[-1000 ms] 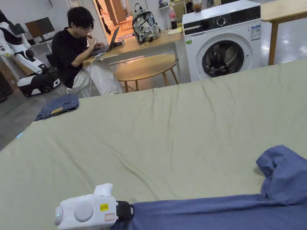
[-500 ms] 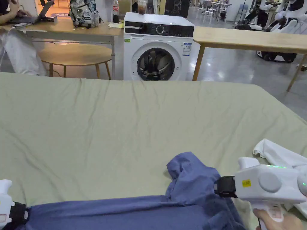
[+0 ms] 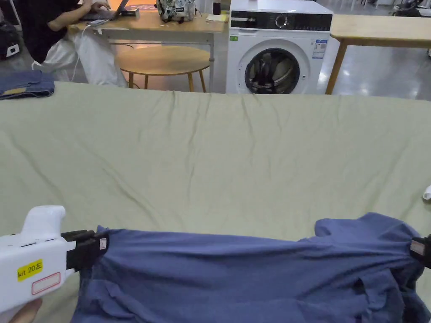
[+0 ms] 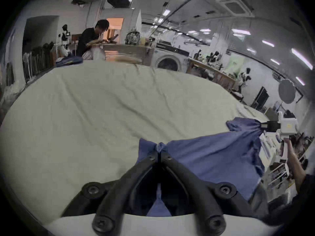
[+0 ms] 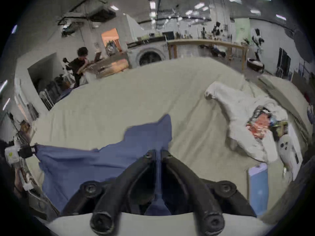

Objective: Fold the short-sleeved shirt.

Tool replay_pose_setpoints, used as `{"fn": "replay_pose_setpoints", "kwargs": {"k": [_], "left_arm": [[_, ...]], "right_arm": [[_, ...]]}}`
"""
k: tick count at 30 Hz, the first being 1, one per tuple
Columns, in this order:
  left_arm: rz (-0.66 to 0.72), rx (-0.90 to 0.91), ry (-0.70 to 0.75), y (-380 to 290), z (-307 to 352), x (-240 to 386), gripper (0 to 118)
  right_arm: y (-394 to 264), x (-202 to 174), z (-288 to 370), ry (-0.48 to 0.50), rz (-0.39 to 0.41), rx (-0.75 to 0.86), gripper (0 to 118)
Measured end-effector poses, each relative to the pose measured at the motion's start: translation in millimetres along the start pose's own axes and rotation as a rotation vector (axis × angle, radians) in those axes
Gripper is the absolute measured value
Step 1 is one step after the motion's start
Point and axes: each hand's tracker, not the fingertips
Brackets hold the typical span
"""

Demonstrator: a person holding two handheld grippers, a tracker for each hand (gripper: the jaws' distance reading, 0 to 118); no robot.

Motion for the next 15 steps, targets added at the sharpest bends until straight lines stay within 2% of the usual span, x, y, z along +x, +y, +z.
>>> {"fn": "replay_pose_setpoints", "kwargs": {"k": [2,3,7,9,12,15], "left_arm": [[0.026,0.041,-0.026,-23.8,33.9,4.3,0],[0.025,0.015,-0.025,-38.2,34.5,-11.6,0],[0.025,-0.023,0.020,-89.6,64.7,-8.6,0],[0.055,-0.015,-0.010,-109.9,68.8,-14.3,0],[0.070,-0.054,0.005,-137.2,64.0,-18.3,0],[0.084,-0.091,0.023,-153.1,50.6,-14.7,0]], "right_arm": [[-28.7,-1.2,37.0,-0.006,-0.011,0.005,3],[-43.6,-0.3,52.4,-0.003,-0.011,0.007,3],[-106.6,6.8,93.8,-0.049,-0.047,-0.005,3],[-132.3,9.2,102.6,-0.092,-0.074,-0.024,3],[-155.4,16.2,98.2,-0.106,-0.120,-0.047,3],[-170.0,16.3,82.6,-0.110,-0.122,-0.085,3]]}}
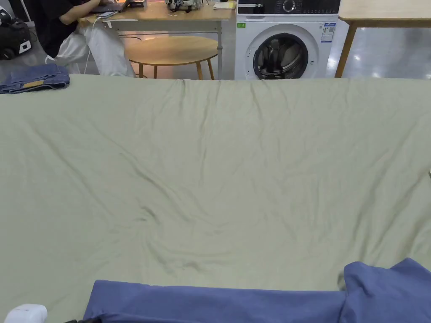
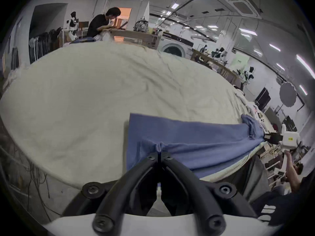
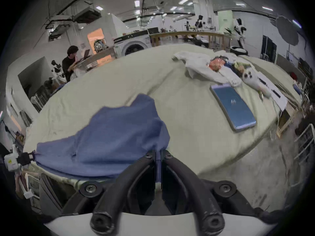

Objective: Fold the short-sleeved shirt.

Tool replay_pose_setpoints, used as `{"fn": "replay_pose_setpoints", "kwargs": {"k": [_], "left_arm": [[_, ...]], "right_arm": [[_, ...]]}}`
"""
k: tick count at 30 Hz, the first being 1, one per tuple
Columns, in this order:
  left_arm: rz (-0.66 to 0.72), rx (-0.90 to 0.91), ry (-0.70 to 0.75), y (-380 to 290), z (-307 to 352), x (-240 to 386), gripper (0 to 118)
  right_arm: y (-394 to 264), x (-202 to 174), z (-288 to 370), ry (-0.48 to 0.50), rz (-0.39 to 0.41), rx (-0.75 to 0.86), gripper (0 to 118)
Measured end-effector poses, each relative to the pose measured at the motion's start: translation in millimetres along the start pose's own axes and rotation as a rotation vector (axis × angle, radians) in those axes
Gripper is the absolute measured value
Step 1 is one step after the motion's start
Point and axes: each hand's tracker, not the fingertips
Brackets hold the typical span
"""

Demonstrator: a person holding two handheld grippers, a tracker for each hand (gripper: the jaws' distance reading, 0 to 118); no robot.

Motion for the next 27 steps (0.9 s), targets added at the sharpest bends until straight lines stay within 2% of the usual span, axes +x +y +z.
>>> {"fn": "replay_pose_setpoints", "kwargs": {"k": [1,2,4,5,6,8,10,13,16,17,19,20,21,22,23,27], "left_arm": [[0.001,0.001,-0.003,-3.7,-3.0,-3.1,0],[0.004,0.000,-0.007,-5.8,-4.4,-7.1,16],[0.013,0.034,-0.025,-7.8,-4.4,-7.0,53],[0.005,0.067,0.005,-6.0,-0.8,-7.0,70],[0.002,0.108,0.048,-3.0,4.8,-5.3,70],[-0.009,0.179,0.083,8.7,24.7,5.1,70],[-0.021,0.262,0.071,23.0,47.0,14.7,70],[-0.091,0.353,0.059,48.7,80.0,37.4,70],[-0.163,0.473,0.043,64.2,102.5,63.9,69],[-0.183,0.508,0.008,68.5,107.1,71.0,58],[-0.184,0.545,-0.064,77.9,109.6,82.5,25],[-0.160,0.548,-0.079,81.1,107.2,87.0,5],[-0.145,0.549,-0.097,82.6,104.3,89.1,0],[-0.142,0.549,-0.099,81.4,100.6,90.4,0],[-0.137,0.533,-0.126,84.3,97.1,92.1,0],[-0.101,0.480,-0.135,87.2,89.7,91.6,0]], "right_arm": [[-4.2,-2.3,-4.0,-0.003,0.017,-0.012,4],[-8.2,-6.0,-7.6,-0.027,0.045,-0.018,11],[-11.1,-6.1,-14.9,-0.050,0.076,-0.025,45],[-12.4,-5.7,-13.5,-0.077,0.091,-0.011,57],[-11.7,-3.6,-9.2,-0.101,0.088,0.006,57],[-5.0,8.0,7.6,-0.061,0.011,0.081,57],[4.4,5.8,35.2,-0.047,-0.006,0.207,57],[28.3,-17.6,70.7,-0.045,0.049,0.367,57],[50.9,-50.6,87.0,0.038,0.136,0.454,57],[57.1,-61.2,87.9,0.064,0.159,0.471,57],[67.6,-83.8,83.7,0.131,0.205,0.468,55],[71.4,-92.0,79.0,0.171,0.221,0.467,42],[73.1,-98.2,74.4,0.209,0.225,0.474,23],[76.0,-105.8,68.8,0.207,0.228,0.461,5],[73.4,-112.6,62.7,0.192,0.227,0.466,0],[71.7,-128.2,52.8,0.222,0.248,0.441,0]]}}
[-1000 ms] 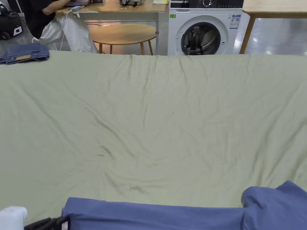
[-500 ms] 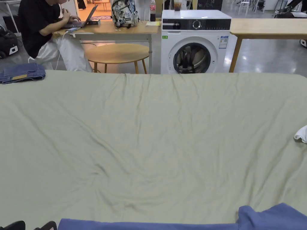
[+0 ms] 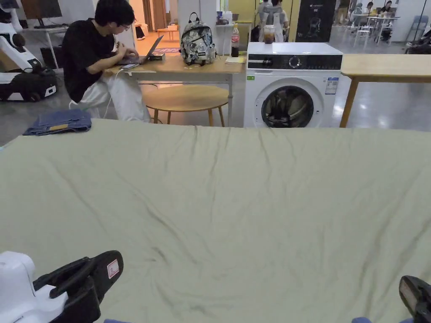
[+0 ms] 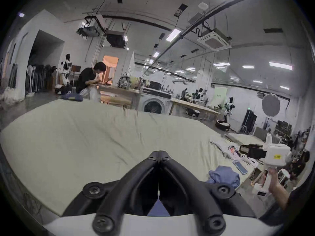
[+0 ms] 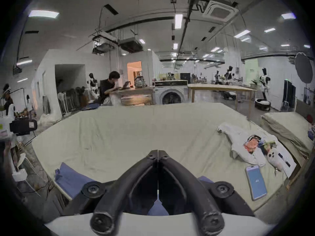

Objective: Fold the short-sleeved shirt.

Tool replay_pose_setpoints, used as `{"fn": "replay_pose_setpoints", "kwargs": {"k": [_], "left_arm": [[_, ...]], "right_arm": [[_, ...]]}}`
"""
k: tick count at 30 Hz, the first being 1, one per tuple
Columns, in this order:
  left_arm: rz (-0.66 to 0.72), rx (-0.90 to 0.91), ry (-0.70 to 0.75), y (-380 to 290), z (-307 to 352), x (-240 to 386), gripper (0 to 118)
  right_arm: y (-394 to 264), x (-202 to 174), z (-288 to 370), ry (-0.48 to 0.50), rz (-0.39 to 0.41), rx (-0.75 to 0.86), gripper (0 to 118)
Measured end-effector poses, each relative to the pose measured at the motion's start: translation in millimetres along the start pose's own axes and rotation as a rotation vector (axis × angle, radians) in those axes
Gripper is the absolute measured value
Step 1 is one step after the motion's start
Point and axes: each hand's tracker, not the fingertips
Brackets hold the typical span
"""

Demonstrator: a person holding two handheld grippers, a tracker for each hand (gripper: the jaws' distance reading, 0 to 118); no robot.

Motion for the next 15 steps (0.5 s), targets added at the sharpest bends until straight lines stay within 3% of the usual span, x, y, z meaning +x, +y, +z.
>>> {"fn": "replay_pose_setpoints", "kwargs": {"k": [3,4,5,6,15], "left_arm": [[0.027,-0.010,0.003,-0.4,3.1,-11.9,0],[0.073,-0.019,-0.009,0.2,4.1,-21.8,5],[0.127,-0.070,-0.030,0.1,3.4,-34.2,46],[0.190,-0.126,-0.061,-2.8,1.7,-47.8,74],[0.536,-0.358,0.070,-105.4,-25.2,-169.5,75]], "right_arm": [[-5.0,-0.1,-1.0,0.009,0.009,-0.014,0],[-6.2,-1.2,0.4,0.020,0.007,-0.019,0],[-7.9,0.3,1.0,0.028,0.002,-0.026,0],[-10.0,1.9,1.4,0.032,0.000,-0.031,0],[-29.3,18.4,0.0,0.026,-0.050,-0.121,0]]}}
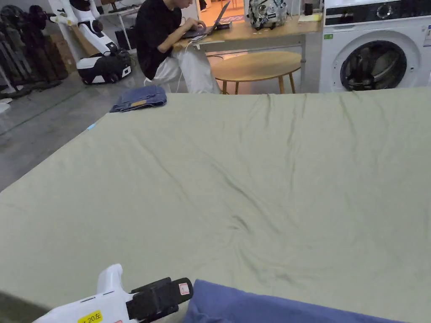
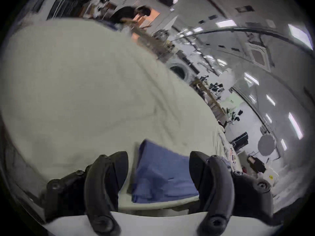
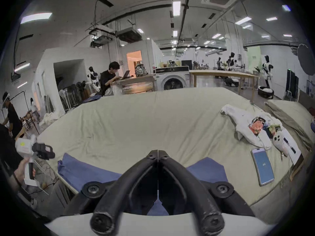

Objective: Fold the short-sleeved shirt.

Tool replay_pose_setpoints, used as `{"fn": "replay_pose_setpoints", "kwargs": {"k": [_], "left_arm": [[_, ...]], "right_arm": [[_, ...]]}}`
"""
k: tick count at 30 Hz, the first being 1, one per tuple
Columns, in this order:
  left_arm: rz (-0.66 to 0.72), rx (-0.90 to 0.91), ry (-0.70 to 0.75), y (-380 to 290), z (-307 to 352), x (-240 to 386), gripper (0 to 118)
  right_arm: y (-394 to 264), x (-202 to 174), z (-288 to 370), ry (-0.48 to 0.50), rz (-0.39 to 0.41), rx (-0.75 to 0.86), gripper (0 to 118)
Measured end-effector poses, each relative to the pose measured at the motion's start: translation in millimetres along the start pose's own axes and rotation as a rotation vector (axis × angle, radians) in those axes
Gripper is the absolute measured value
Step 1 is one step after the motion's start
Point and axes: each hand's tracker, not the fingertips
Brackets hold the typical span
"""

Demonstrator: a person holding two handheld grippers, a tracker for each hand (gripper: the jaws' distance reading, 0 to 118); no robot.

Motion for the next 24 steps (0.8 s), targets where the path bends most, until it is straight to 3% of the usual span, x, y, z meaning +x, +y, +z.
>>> {"fn": "replay_pose_setpoints", "kwargs": {"k": [4,7,9,11,12,14,20,24], "left_arm": [[0.168,-0.117,-0.156,-16.2,-42.9,-24.9,75],[0.289,-0.074,-0.262,-20.2,-55.6,-31.2,66],[0.378,-0.092,-0.290,-23.6,-67.3,-30.5,47],[0.303,-0.110,-0.219,-26.6,-70.2,-14.6,5],[0.296,-0.083,-0.173,-26.6,-69.3,-12.8,5],[0.340,-0.088,-0.264,-19.6,-63.0,-14.8,5],[0.197,0.119,-0.200,31.2,4.9,29.2,5],[-0.162,0.167,0.061,55.8,35.4,87.5,5]], "right_arm": [[-0.6,4.1,-0.6,0.012,-0.038,-0.013,0],[0.1,4.8,1.6,0.001,-0.035,-0.014,0],[2.1,1.6,4.9,0.009,-0.046,-0.012,0],[1.5,1.8,5.2,0.010,-0.061,-0.010,0],[1.1,2.1,5.5,0.007,-0.068,-0.013,0],[-0.5,8.6,6.5,0.004,-0.073,-0.017,0],[-0.8,19.8,9.5,0.000,-0.123,-0.013,0],[-2.6,26.1,11.9,-0.019,-0.126,-0.008,0]]}}
